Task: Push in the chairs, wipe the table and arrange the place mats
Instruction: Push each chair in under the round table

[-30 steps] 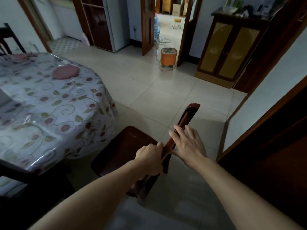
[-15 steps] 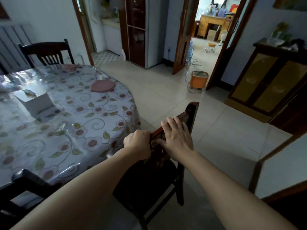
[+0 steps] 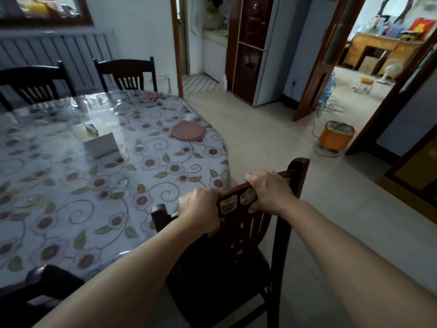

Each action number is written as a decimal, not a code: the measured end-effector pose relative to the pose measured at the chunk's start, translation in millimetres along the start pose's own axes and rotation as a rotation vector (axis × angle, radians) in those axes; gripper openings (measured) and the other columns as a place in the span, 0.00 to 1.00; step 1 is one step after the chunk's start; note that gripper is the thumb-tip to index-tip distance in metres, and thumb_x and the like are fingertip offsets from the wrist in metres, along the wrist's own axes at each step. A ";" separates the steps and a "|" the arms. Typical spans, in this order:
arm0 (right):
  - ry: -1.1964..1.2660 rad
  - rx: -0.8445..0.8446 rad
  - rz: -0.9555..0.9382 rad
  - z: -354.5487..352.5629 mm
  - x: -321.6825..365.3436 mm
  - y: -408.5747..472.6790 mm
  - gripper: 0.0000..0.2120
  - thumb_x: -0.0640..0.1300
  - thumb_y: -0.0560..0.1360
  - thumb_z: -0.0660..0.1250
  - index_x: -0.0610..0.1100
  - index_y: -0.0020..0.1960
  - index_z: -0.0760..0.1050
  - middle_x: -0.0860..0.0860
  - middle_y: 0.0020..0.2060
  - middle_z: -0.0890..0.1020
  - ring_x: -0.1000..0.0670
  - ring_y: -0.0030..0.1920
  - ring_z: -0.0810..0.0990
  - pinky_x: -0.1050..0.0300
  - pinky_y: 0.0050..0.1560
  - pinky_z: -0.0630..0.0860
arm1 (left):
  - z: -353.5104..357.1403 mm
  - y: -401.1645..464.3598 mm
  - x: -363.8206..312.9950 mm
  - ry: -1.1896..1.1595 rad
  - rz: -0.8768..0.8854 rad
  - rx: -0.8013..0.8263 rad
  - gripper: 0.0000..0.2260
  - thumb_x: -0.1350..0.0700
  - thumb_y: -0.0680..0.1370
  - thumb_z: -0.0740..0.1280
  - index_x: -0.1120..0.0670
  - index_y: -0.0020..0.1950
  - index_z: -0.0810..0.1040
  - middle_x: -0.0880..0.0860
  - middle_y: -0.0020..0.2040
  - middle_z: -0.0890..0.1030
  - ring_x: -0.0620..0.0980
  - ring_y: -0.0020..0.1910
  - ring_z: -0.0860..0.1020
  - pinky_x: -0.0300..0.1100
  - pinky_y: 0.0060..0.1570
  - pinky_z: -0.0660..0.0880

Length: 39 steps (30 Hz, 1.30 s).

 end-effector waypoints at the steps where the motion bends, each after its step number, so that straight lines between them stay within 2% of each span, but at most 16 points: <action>1: 0.005 0.044 -0.023 -1.6 -2.8 11.7 0.25 0.54 0.58 0.79 0.47 0.44 0.68 0.49 0.46 0.78 0.46 0.49 0.76 0.57 0.41 0.62 | -2.0 5.6 3.7 0.004 -0.025 -0.007 0.14 0.54 0.66 0.73 0.47 0.42 0.68 0.48 0.33 0.67 0.54 0.40 0.75 0.44 0.35 0.66; 3: 0.001 0.068 -0.081 -2.5 -6.3 34.9 0.26 0.57 0.56 0.79 0.48 0.43 0.68 0.50 0.45 0.79 0.46 0.47 0.78 0.57 0.37 0.64 | -7.9 16.4 11.5 0.010 -0.075 -0.020 0.13 0.53 0.66 0.73 0.49 0.45 0.72 0.49 0.38 0.72 0.55 0.42 0.76 0.45 0.36 0.67; 6: 0.008 0.066 -0.174 -1.8 -10.4 64.2 0.27 0.61 0.56 0.78 0.49 0.47 0.71 0.52 0.45 0.79 0.47 0.47 0.79 0.55 0.37 0.67 | -17.4 31.1 19.9 0.007 -0.133 -0.025 0.16 0.52 0.64 0.75 0.48 0.48 0.75 0.49 0.41 0.75 0.55 0.46 0.78 0.45 0.37 0.68; 9: -0.015 0.050 -0.271 -5.4 -9.5 83.6 0.27 0.63 0.56 0.77 0.51 0.42 0.65 0.53 0.39 0.75 0.46 0.44 0.78 0.55 0.35 0.65 | -24.6 42.6 25.6 -0.023 -0.182 -0.036 0.16 0.53 0.62 0.75 0.48 0.47 0.77 0.49 0.43 0.79 0.54 0.47 0.78 0.45 0.38 0.71; 11: -0.034 0.021 -0.340 -8.1 -5.7 96.1 0.28 0.64 0.56 0.77 0.51 0.41 0.64 0.53 0.38 0.73 0.46 0.43 0.78 0.56 0.34 0.64 | -28.0 46.6 31.1 -0.016 -0.238 -0.048 0.15 0.53 0.62 0.75 0.49 0.46 0.76 0.50 0.44 0.80 0.53 0.46 0.78 0.45 0.40 0.72; 14: -0.025 -0.018 -0.409 -8.5 3.0 112.0 0.28 0.64 0.56 0.77 0.51 0.43 0.66 0.52 0.40 0.77 0.46 0.44 0.78 0.56 0.36 0.63 | -33.3 48.2 41.4 0.012 -0.285 -0.092 0.14 0.52 0.63 0.76 0.47 0.41 0.73 0.47 0.40 0.75 0.51 0.42 0.76 0.44 0.37 0.68; 17: -0.002 -0.035 -0.446 -4.7 11.8 121.0 0.28 0.63 0.56 0.77 0.51 0.41 0.64 0.51 0.39 0.77 0.46 0.43 0.78 0.55 0.37 0.65 | -33.3 45.8 49.4 0.072 -0.309 -0.131 0.15 0.51 0.63 0.76 0.49 0.44 0.75 0.46 0.38 0.73 0.49 0.40 0.75 0.43 0.36 0.68; 20: 0.009 -0.040 -0.481 3.6 22.3 124.6 0.27 0.62 0.57 0.77 0.51 0.41 0.63 0.53 0.35 0.72 0.46 0.42 0.78 0.56 0.36 0.65 | -25.9 44.0 56.3 0.101 -0.299 -0.148 0.13 0.52 0.65 0.74 0.50 0.46 0.75 0.47 0.42 0.77 0.51 0.43 0.77 0.42 0.37 0.69; 24: 0.049 -0.091 -0.534 22.8 42.8 117.9 0.26 0.60 0.58 0.77 0.50 0.49 0.72 0.54 0.43 0.79 0.48 0.45 0.79 0.57 0.38 0.64 | -8.2 33.2 72.4 0.156 -0.290 -0.165 0.10 0.52 0.67 0.70 0.49 0.45 0.73 0.46 0.43 0.76 0.51 0.42 0.77 0.41 0.32 0.62; 27: 0.082 -0.129 -0.558 39.2 60.4 107.8 0.22 0.56 0.59 0.78 0.49 0.42 0.69 0.53 0.40 0.79 0.49 0.41 0.78 0.58 0.37 0.64 | 7.3 20.4 88.1 0.174 -0.296 -0.181 0.10 0.53 0.68 0.71 0.48 0.44 0.72 0.46 0.41 0.75 0.49 0.42 0.77 0.40 0.30 0.61; 30: 0.064 -0.169 -0.592 54.4 76.9 99.1 0.20 0.51 0.58 0.79 0.47 0.41 0.72 0.52 0.36 0.78 0.49 0.38 0.77 0.58 0.36 0.65 | 22.9 6.9 101.8 0.165 -0.277 -0.175 0.10 0.53 0.66 0.71 0.49 0.43 0.72 0.46 0.41 0.76 0.49 0.41 0.77 0.41 0.30 0.64; 35: 0.064 -0.167 -0.600 61.9 87.7 89.5 0.23 0.49 0.49 0.82 0.46 0.37 0.73 0.53 0.31 0.77 0.49 0.32 0.77 0.59 0.32 0.71 | 41.8 -5.6 110.5 0.159 -0.253 -0.154 0.13 0.54 0.66 0.72 0.49 0.46 0.72 0.47 0.43 0.76 0.50 0.43 0.77 0.41 0.30 0.65; 39: 0.075 -0.087 -0.592 81.5 91.1 73.7 0.18 0.44 0.59 0.78 0.46 0.46 0.76 0.53 0.39 0.80 0.50 0.41 0.78 0.57 0.37 0.73 | 61.3 -17.4 111.8 0.153 -0.221 -0.102 0.13 0.56 0.66 0.70 0.49 0.49 0.73 0.47 0.45 0.77 0.50 0.45 0.77 0.41 0.31 0.68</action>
Point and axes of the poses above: each hand's wrist, its own y-axis towards the middle knuckle, its own z-axis out of the palm, x = y × z, the point moved 6 cm from there along y, towards the middle knuckle
